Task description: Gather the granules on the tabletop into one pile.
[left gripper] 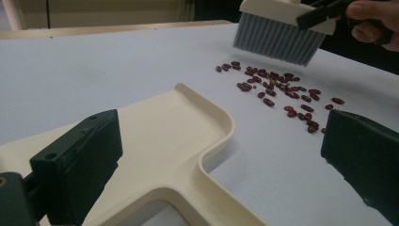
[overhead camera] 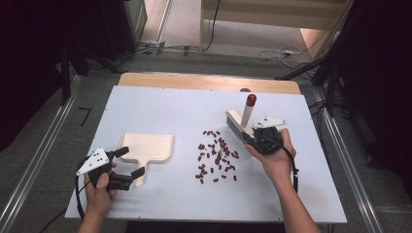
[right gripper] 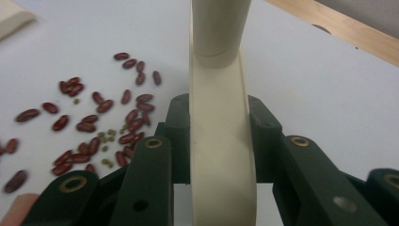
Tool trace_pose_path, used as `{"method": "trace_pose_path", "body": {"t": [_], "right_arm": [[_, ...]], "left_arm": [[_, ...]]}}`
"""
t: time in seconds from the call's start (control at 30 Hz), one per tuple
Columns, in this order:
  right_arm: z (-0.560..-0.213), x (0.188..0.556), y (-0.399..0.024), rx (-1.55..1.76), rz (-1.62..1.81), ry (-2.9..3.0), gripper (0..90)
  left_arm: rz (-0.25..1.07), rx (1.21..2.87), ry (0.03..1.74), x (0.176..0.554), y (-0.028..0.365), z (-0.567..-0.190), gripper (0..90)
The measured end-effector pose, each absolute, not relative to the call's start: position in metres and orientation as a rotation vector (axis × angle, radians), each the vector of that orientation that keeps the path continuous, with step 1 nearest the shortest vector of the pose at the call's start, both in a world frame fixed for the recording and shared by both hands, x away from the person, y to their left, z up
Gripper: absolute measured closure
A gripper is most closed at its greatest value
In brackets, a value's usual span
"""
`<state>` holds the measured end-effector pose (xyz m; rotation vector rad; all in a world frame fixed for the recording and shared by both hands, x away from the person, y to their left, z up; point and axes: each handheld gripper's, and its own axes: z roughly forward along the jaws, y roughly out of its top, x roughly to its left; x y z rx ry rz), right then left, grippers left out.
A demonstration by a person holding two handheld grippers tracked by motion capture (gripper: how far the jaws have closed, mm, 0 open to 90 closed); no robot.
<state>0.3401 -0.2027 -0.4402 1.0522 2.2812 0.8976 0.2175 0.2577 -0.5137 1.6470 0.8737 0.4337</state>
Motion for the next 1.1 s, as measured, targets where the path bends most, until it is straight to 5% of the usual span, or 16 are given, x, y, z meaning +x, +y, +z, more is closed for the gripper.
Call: {"method": "trace_pose_path", "body": {"t": [1.1], "right_arm": [[-0.447, 0.311, -0.174, 0.977, 0.905, 2.338, 66.0]], "left_arm": [[0.432, 1.663, 0.876, 0.218, 0.256, -0.514, 0.0]]}}
